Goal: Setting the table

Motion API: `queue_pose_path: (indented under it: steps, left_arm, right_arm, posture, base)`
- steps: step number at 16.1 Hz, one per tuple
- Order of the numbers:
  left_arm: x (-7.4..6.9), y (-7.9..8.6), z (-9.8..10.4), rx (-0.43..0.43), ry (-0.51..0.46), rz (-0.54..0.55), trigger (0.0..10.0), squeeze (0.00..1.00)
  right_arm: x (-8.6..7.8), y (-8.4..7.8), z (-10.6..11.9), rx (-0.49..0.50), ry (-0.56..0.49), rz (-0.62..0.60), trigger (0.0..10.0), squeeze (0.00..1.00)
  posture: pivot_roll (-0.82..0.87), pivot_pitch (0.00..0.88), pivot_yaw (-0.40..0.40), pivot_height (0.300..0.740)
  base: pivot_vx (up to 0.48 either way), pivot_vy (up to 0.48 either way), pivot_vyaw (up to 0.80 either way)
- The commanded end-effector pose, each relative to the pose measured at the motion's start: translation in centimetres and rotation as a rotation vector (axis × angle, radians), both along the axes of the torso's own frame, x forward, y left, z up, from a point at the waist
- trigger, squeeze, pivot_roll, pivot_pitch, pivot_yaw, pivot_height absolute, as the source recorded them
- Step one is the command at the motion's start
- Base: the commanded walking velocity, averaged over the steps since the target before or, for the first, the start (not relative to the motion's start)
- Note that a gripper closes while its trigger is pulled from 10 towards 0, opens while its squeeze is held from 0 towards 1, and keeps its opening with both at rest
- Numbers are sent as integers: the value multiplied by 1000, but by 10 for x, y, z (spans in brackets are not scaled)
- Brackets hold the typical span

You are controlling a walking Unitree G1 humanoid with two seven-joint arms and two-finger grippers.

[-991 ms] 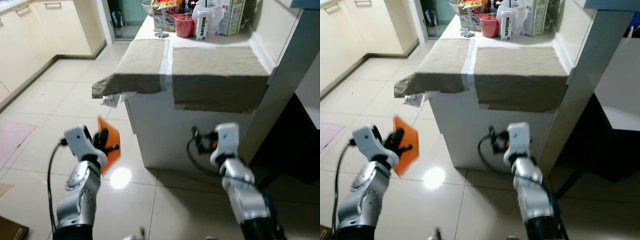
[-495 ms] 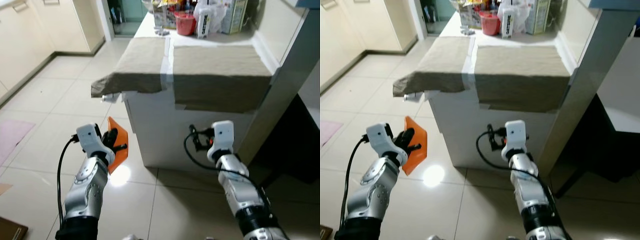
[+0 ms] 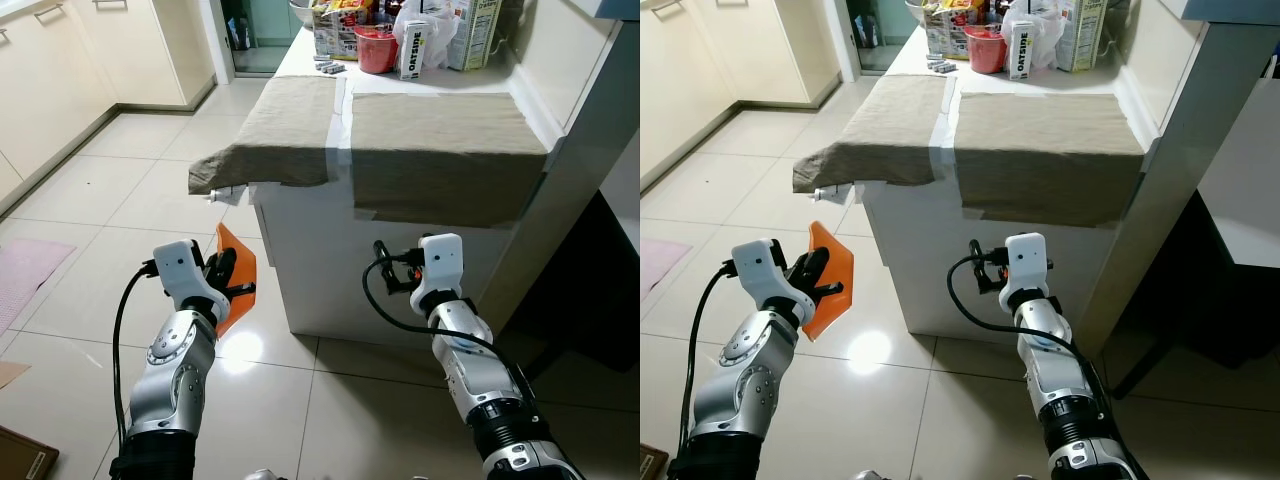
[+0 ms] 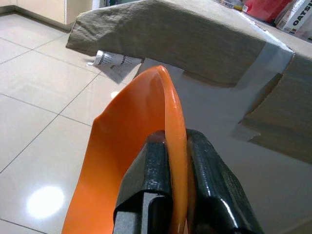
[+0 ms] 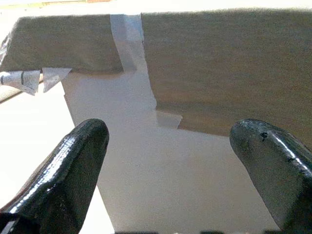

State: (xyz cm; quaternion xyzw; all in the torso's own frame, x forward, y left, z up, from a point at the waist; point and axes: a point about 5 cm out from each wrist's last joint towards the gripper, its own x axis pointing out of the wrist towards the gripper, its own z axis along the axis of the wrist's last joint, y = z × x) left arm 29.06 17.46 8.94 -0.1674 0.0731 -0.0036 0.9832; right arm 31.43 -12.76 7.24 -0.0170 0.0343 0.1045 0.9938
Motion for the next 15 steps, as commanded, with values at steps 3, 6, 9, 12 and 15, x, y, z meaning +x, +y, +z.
queue_pose_path:
  steps: [3,6,9,12,15]
  left_arm:
    - [1,-1,5,10,-29,-3,0,0]
    - [2,1,4,18,-25,3,0,0]
    - [2,0,2,36,-14,-5,0,0]
    - [2,0,5,40,-27,-13,0,0]
    - [2,0,7,55,-38,-25,0,0]
  right_arm:
    - [5,5,4,-8,-17,15,10000,0]
    - [7,6,5,-8,-21,21,10000,0]
    - [8,11,6,2,-28,30,10000,0]
    - [9,12,5,2,-21,34,10000,0]
    - [10,13,5,-3,-23,37,10000,0]
  posture:
    - [-93,0,79,736]
    - [-88,0,78,736]
    - [-86,0,79,736]
    - [-76,0,80,736]
    - [-78,0,82,736]
  base:
    - [0,0,0]
    - [0,0,0]
    - [0,0,0]
    - [0,0,0]
    - [0,0,0]
